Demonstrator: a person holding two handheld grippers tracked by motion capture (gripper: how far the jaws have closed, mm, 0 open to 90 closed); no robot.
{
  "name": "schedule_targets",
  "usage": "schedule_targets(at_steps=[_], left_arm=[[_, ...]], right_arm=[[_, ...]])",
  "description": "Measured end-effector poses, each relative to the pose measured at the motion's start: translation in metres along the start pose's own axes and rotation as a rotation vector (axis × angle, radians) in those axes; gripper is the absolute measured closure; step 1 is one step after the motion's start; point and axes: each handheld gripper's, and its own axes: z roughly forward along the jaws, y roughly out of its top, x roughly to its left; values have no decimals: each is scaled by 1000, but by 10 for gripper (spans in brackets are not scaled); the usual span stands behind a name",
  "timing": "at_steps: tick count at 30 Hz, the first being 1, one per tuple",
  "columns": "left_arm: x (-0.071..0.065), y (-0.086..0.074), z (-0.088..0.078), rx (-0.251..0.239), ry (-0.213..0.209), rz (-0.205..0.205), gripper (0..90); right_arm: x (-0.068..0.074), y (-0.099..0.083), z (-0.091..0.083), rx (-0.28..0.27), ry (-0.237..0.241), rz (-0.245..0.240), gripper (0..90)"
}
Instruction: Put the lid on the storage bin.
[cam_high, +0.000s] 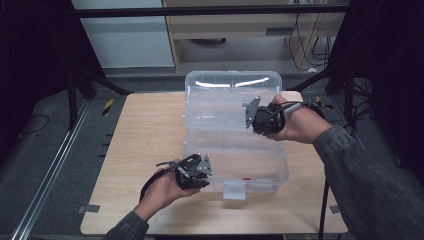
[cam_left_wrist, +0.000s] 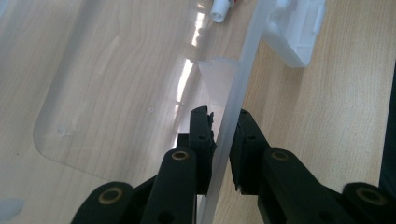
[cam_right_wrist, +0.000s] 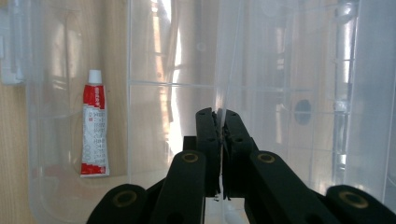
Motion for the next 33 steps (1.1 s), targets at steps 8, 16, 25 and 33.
schedule_targets(at_steps=[8, 16, 25, 33], left_arm=[[0, 0, 0, 1, 1, 2, 794], [-5, -2, 0, -7, 6, -51, 788], [-8, 2, 3, -20, 29, -57, 786], [-9, 2, 4, -30, 34, -51, 787]], right_arm=[[16, -1, -3, -12, -9, -8, 871], [34, -3, -5, -9, 7, -35, 867], [29, -7, -2, 3, 23, -18, 854], [35, -9, -2, 8, 28, -26, 861]])
